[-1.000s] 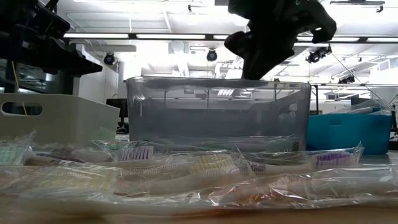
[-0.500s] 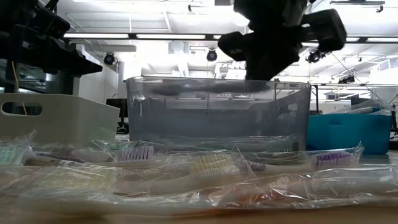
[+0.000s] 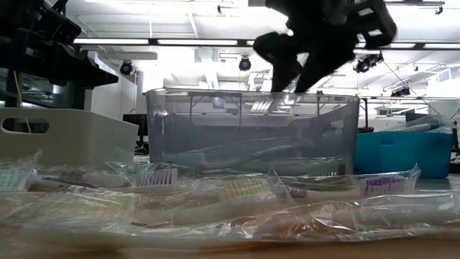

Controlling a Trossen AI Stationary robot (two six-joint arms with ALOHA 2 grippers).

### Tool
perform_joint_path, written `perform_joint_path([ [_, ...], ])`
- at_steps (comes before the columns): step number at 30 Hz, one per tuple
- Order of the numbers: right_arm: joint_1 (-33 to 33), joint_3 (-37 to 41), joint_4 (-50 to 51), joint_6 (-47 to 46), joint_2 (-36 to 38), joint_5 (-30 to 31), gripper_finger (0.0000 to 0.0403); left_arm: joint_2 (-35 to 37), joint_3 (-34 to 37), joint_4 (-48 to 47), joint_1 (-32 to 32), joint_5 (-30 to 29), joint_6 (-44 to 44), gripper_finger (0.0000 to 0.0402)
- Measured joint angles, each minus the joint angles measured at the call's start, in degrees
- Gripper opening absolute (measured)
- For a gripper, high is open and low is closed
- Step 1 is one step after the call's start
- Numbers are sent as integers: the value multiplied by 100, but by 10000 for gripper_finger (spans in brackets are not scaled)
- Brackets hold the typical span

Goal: Pick & Place Toothbrushes
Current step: Put the green toothbrush into the bottom black bin

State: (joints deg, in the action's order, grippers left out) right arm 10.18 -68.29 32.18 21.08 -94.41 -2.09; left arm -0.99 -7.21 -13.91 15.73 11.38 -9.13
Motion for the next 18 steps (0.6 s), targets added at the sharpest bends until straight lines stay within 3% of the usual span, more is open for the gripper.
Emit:
perform_joint_path([
  [10, -899, -2, 403, -2258, 836, 333, 187, 0, 1, 0, 0, 0, 0, 187],
  [18, -2208, -2, 455, -1890, 1094, 348, 179, 1, 1, 0, 0, 0, 0, 187],
])
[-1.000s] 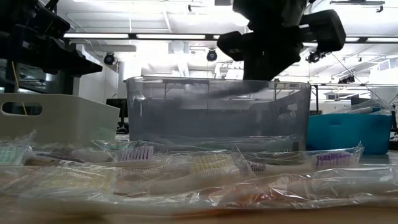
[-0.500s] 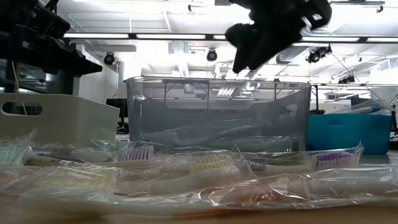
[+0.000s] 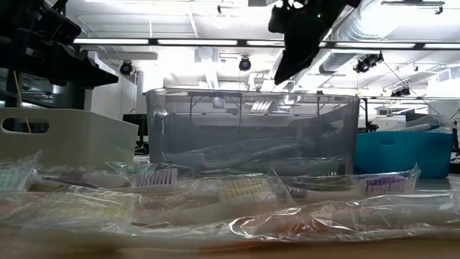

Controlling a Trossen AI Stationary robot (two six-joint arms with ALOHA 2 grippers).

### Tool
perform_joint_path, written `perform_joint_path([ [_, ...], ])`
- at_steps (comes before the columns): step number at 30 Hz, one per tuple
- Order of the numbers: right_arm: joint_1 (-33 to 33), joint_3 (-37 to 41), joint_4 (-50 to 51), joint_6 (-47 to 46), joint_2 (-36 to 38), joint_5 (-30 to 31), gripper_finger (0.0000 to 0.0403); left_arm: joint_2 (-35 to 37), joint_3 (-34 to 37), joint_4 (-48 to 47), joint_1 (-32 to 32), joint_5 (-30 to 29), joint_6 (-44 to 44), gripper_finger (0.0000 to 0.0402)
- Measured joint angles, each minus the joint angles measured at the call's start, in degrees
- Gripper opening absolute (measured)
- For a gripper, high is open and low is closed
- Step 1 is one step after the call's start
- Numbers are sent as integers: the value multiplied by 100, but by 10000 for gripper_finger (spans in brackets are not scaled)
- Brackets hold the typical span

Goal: Pick & Place Toothbrushes
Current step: Put the green toothbrush into the bottom black bin

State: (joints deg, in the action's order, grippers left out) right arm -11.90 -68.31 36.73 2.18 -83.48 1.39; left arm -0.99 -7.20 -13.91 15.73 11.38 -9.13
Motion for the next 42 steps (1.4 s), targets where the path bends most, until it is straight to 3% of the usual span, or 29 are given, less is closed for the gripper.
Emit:
perform_joint_path([
  [13, -2203, 0, -236, 1635, -235, -438, 179, 0, 0, 0, 0, -2, 0, 187],
  [20, -2860, -364, -385, 1778, -675, -570, 179, 1, 0, 0, 0, -2, 0, 187],
  [24, -3068, -964, -420, 1403, -1197, -1175, 179, 1, 0, 0, 0, -2, 0, 187],
  [31, -3131, -2101, -312, 1320, -2362, -1674, 179, 2, 0, 0, 0, -2, 0, 187],
  [37, -3138, -3131, 542, 1635, -3335, -1862, 179, 1, 0, 1, 0, -1, 0, 187],
  [42, -3138, -3491, 1117, 2028, -3667, -1983, 179, 1, 0, 1, 0, -1, 0, 187],
])
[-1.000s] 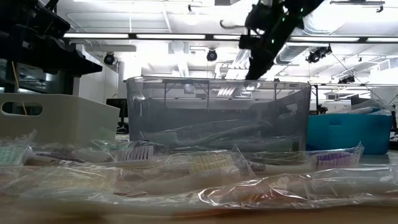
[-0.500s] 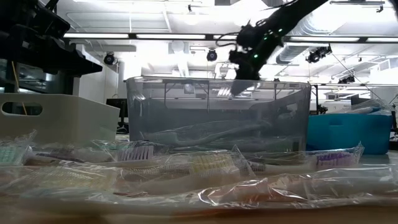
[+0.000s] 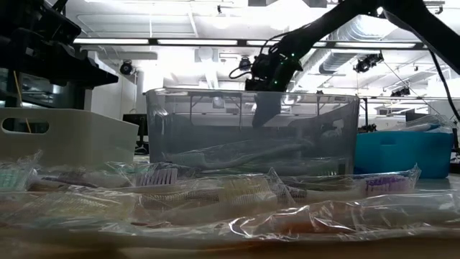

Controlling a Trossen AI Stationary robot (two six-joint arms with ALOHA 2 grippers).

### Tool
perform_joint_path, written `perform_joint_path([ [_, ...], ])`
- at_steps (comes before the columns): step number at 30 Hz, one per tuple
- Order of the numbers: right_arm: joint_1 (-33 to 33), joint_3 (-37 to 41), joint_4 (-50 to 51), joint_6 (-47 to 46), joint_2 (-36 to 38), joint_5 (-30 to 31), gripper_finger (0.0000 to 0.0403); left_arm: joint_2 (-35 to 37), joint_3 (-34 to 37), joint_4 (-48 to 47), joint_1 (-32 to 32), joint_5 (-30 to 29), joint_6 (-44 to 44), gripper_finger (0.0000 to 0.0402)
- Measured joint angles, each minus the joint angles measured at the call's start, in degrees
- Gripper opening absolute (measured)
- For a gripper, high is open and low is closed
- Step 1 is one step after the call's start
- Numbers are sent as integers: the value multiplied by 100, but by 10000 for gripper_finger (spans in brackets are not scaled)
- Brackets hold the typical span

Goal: Pick & Place Toothbrushes
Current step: Put the green toothbrush into the bottom black bin

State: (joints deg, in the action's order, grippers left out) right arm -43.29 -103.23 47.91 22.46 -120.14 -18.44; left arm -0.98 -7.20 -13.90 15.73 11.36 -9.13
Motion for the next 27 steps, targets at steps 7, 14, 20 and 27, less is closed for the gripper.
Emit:
perform_joint_path([
  [7, -104, -76, 641, -1330, -329, -217, 179, 0, 0, 0, 0, 1, 0, 187],
  [14, -202, -78, 690, -2975, -406, -702, 179, 0, 0, -1, 0, 1, 0, 187],
  [20, -130, -80, 637, -4290, -406, -719, 179, 0, 0, -1, 0, 1, 1, 187],
  [27, 9, -82, 679, -4535, -573, -88, 179, 0, 0, -1, 0, 1, 0, 187],
])
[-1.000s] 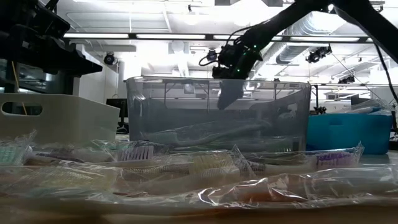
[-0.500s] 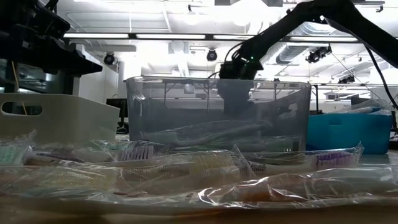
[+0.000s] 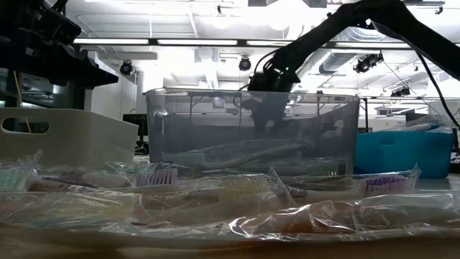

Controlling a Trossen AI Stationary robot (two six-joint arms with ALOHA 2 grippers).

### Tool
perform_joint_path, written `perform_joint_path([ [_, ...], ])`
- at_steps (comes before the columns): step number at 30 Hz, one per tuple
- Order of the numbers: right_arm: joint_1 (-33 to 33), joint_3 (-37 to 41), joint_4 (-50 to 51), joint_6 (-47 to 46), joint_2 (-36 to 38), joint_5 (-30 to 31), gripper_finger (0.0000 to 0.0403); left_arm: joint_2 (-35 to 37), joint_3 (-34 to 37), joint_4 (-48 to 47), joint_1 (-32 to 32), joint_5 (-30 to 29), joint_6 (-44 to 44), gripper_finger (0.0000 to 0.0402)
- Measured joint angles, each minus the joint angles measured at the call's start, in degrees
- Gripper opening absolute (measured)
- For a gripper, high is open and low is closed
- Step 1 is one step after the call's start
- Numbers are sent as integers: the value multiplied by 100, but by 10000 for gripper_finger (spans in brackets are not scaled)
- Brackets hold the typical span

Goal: Pick & Place Toothbrushes
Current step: Put the green toothbrush into the bottom black bin

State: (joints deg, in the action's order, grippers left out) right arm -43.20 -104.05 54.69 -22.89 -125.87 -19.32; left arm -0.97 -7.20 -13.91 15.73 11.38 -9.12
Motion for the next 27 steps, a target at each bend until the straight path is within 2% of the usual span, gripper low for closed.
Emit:
perform_joint_path([
  [4, 75, 7, 45, -406, -59, 116, 179, 0, 0, 1, 0, 0, 0, 187],
  [8, 153, 5, 42, -307, -61, 711, 179, -2, 0, 0, 0, 0, 0, 187],
  [10, 212, 4, 42, 369, -61, 1116, 179, 0, 0, 0, 0, 0, 0, 187],
  [13, 303, 4, 134, 2174, -61, 1565, 179, -2, 0, 0, 0, 0, 0, 187],
  [15, 319, 6, 259, 3372, -61, 1593, 179, 0, 0, 0, 0, 0, 0, 187],
  [18, 350, 4, 253, 4669, -81, 1428, 179, 0, 0, 1, 0, 0, 0, 187],
  [22, 341, 5, 208, 5771, -95, 1258, 179, -1, 0, 1, 0, 0, 0, 187],
  [27, 334, 4, -120, 6066, -158, 1052, 179, -1, 0, 0, 0, 0, 0, 187],
])
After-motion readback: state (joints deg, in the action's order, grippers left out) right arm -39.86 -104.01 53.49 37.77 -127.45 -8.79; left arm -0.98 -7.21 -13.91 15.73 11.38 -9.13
